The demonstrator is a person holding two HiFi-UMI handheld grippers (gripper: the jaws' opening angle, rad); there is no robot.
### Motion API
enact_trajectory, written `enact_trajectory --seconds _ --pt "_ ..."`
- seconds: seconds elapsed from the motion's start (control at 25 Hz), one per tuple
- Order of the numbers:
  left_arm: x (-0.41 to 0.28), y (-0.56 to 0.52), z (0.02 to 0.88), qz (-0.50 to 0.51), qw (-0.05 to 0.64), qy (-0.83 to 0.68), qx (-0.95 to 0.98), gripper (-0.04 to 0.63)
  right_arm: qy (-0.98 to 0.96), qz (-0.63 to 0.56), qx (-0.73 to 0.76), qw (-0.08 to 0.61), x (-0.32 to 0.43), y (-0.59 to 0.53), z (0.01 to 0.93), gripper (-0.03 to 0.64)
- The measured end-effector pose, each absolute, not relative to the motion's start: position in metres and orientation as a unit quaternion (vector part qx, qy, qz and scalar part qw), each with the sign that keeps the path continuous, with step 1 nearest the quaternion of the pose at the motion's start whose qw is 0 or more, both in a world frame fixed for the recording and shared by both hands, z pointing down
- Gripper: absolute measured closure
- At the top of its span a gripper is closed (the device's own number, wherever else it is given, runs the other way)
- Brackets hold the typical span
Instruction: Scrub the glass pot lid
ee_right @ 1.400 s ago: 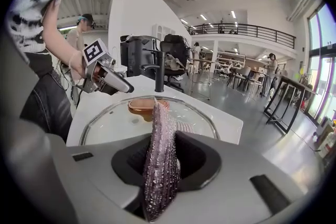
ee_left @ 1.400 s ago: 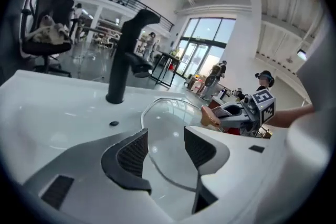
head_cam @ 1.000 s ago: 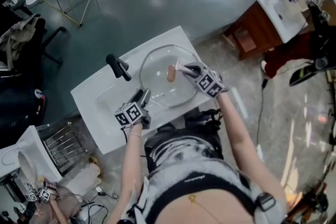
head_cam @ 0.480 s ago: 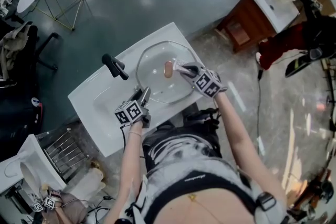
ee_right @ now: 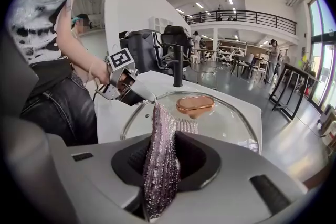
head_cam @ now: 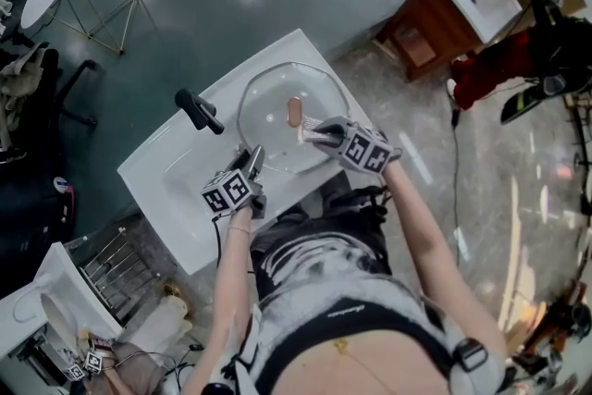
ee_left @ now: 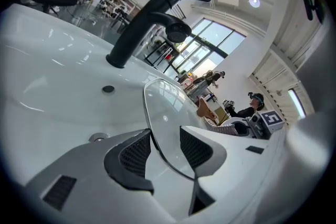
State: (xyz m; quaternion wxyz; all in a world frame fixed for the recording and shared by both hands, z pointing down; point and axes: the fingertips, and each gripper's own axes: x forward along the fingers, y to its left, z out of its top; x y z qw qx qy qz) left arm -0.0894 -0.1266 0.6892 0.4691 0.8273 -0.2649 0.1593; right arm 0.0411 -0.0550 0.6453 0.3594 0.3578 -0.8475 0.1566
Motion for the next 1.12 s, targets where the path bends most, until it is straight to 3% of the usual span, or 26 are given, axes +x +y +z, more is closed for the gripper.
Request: enact_trajectory --seconds 0.44,0.92,1.12 --pt "-0.085 -0.126 0.688 0.16 0.468 -0.267 0.828 0.423 -0.857 0.11 0.312 0.396 -0.012 -0.06 0.646 0.52" --pt "-0.085 -0.124 0.688 0.163 0.461 -0.259 0.833 0.423 -0.83 0.101 0.361 0.413 -0.052 -0.101 0.649 0.522" --pt "-0.084 -0.124 0.689 0.168 0.456 -0.251 0.837 0.423 -0.824 0.154 0.397 0.373 -0.066 -0.122 0.646 0.522"
